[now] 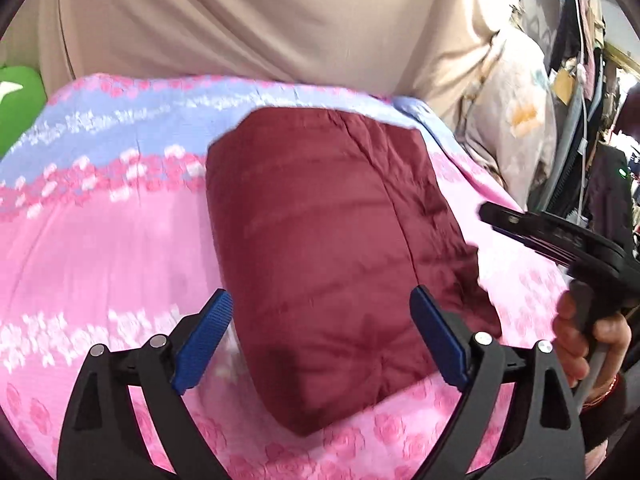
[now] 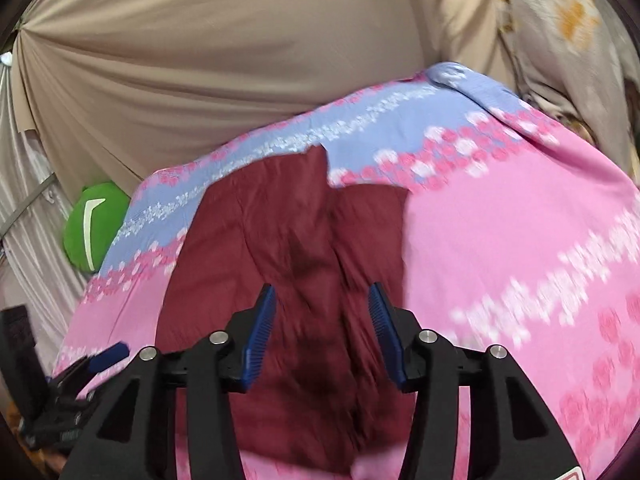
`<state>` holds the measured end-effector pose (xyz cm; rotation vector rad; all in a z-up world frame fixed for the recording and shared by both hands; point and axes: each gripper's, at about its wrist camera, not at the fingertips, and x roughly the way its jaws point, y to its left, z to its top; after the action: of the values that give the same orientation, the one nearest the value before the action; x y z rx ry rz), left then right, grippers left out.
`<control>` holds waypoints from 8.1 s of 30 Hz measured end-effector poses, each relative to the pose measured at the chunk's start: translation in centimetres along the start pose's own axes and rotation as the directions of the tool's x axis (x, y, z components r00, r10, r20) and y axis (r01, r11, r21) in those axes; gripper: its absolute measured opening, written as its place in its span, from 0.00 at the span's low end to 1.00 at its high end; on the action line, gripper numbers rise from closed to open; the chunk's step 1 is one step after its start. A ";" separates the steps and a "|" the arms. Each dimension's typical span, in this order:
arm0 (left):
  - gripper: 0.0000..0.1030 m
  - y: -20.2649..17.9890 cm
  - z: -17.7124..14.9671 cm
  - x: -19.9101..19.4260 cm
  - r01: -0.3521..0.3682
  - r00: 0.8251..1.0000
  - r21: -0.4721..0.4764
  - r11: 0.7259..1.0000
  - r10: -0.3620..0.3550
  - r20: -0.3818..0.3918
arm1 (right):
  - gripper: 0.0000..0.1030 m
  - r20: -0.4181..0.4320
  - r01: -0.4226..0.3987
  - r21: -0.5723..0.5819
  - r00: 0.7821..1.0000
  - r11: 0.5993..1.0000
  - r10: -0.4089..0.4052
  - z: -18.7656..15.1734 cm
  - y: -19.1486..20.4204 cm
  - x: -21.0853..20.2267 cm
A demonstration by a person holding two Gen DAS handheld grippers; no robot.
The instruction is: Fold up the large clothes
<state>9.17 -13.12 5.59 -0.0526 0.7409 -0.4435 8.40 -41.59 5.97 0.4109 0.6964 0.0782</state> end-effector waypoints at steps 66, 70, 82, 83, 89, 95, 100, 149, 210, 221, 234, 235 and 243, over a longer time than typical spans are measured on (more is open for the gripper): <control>0.95 6.4 1.6 7.0 0.067 0.977 -0.286 0.956 -0.120 -0.174 | 0.79 -0.072 0.060 0.049 0.996 0.997 -0.056 -2.3 -4.1 0.5; 0.95 5.3 1.9 9.0 0.079 0.967 -0.243 0.967 -0.134 -0.219 | 0.79 -0.190 0.020 0.099 0.982 0.995 -0.001 -1.8 -5.3 4.8; 0.96 2.3 2.7 12.8 0.030 0.959 -0.113 0.993 -0.061 -0.276 | 0.86 -0.268 -0.068 0.156 0.957 0.985 0.109 -2.3 -5.8 9.9; 0.96 2.3 2.8 12.8 0.029 0.959 -0.108 0.994 -0.058 -0.277 | 0.86 -0.266 -0.068 0.153 0.958 0.986 0.107 -2.3 -5.8 10.0; 0.96 2.1 3.3 13.4 0.013 0.960 -0.057 0.998 -0.028 -0.278 | 0.80 -0.260 -0.067 0.142 0.960 0.988 0.102 -2.6 -4.6 10.5; 0.90 1.9 3.5 13.3 0.008 0.963 -0.007 1.000 -0.010 -0.270 | 0.59 -0.246 -0.078 0.155 0.962 0.985 0.115 -2.6 -3.2 10.8; 0.68 1.3 4.4 12.2 0.035 0.969 0.035 0.999 -0.026 -0.246 | 0.21 -0.181 -0.079 0.137 0.978 0.987 0.104 -2.4 -1.7 8.9; 0.61 23.3 7.6 2.0 -0.153 0.985 0.077 0.985 0.146 0.091 | 0.55 -0.054 -0.085 -0.051 0.995 0.995 0.082 2.4 15.8 19.1; 0.62 16.3 -1.5 2.7 -0.321 0.947 -0.076 0.944 0.321 -0.016 | 0.28 -0.132 0.151 -0.215 0.975 0.965 -0.181 -7.6 16.5 15.3; 0.89 13.3 -4.2 2.5 -0.394 0.919 -0.085 0.915 0.391 -0.047 | 0.55 -0.078 0.221 -0.281 0.965 0.934 -0.252 -12.0 17.4 13.2; 0.91 12.9 -5.2 2.4 -0.451 0.893 -0.094 0.888 0.446 -0.067 | 0.62 -0.054 0.238 -0.276 0.964 0.931 -0.262 -13.3 18.1 12.2; 0.91 12.8 -5.2 2.4 -0.455 0.890 -0.090 0.886 0.450 -0.068 | 0.64 -0.052 0.240 -0.275 0.963 0.931 -0.263 -13.3 18.1 12.2; 0.91 12.5 -5.2 2.8 -0.469 0.883 -0.068 0.881 0.464 -0.075 | 0.64 -0.052 0.246 -0.279 0.961 0.928 -0.270 -13.5 18.4 12.3</control>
<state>12.16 -2.36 -2.58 0.0611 0.7986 0.0505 10.41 -17.57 -3.60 0.0512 0.8116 -0.0585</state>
